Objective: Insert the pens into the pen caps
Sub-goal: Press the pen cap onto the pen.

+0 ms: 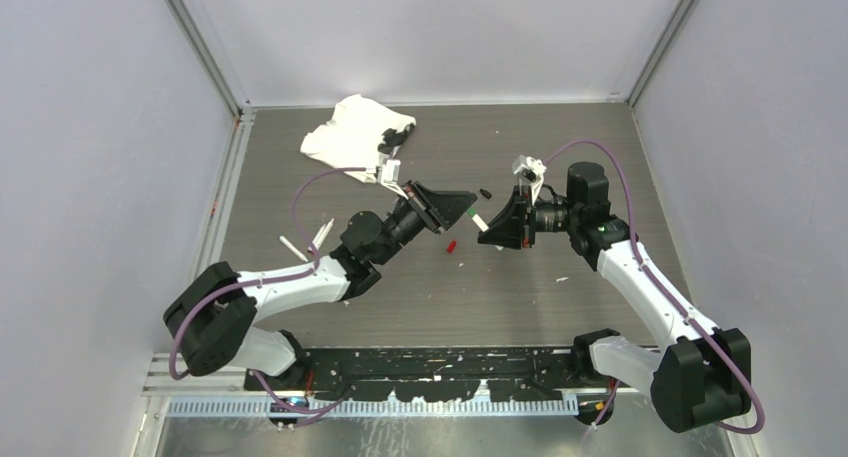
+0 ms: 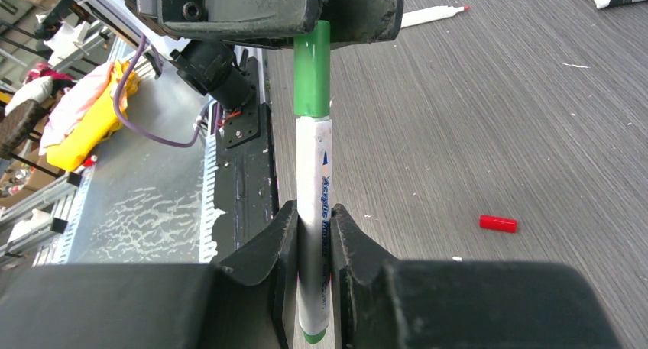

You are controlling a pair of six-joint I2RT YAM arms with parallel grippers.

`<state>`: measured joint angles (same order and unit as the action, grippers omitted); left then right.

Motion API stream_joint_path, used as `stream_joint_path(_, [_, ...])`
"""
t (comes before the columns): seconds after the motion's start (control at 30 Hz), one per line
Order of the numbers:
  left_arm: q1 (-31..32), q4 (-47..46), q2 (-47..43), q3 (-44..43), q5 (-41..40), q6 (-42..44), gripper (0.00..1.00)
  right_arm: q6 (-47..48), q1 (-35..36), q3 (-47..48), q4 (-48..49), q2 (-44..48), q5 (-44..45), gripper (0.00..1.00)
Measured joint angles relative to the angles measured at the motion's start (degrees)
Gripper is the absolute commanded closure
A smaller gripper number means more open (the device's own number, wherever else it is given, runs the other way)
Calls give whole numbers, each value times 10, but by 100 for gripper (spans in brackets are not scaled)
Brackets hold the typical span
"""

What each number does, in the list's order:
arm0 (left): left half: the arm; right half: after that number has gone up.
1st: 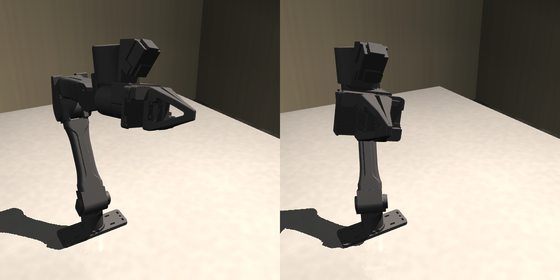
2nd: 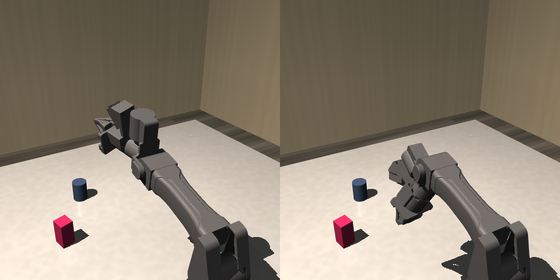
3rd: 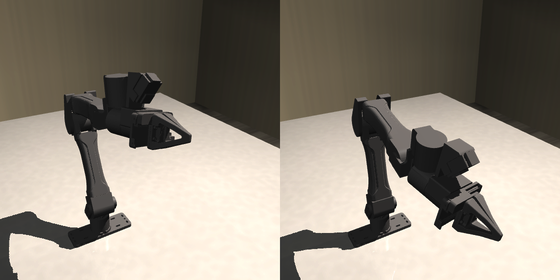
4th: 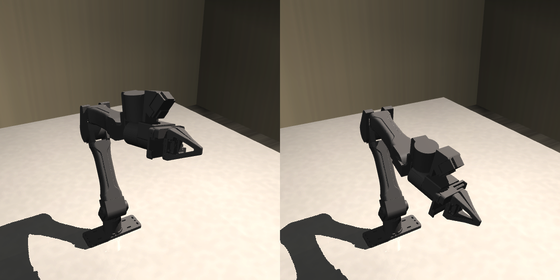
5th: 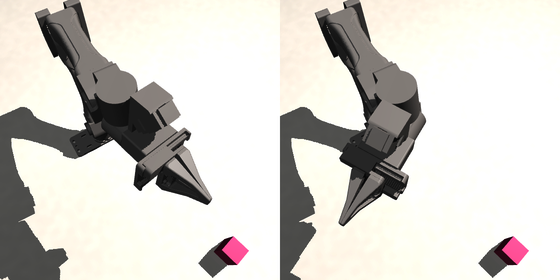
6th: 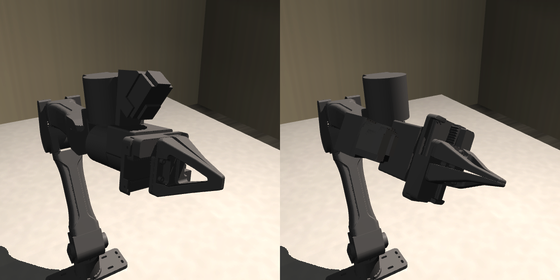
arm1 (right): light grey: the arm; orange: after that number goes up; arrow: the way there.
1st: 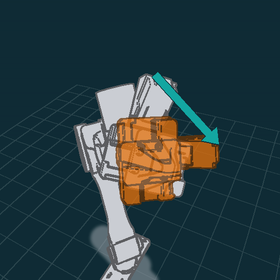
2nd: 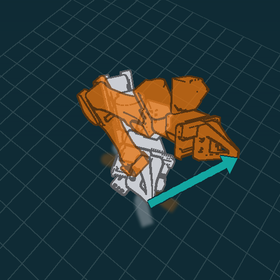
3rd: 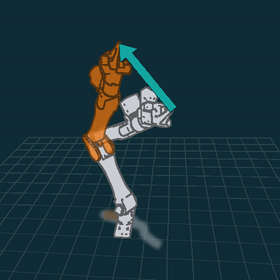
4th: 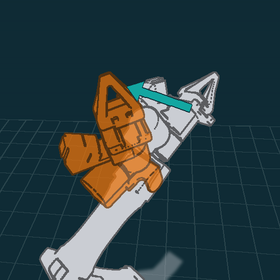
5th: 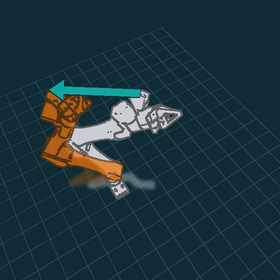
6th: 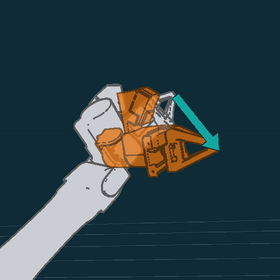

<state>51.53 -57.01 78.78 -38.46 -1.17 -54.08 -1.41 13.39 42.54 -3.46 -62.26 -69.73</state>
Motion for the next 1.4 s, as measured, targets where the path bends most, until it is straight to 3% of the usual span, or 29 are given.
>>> stream_joint_path(0.37, [1,0,4,0,3,-3,71,0,0,0,0,0,0,99])
stream_joint_path(0.77, [2,1,11,-8,14,-9,99,-2,0,0,0,0,-5,99])
stream_joint_path(1.1, [-3,-42,21,-8,24,-18,99,-71,-4,-4,64,0,-15,99])
stream_joint_path(1.4, [7,-154,84,4,23,-45,100,-138,-9,-43,129,2,-20,99])
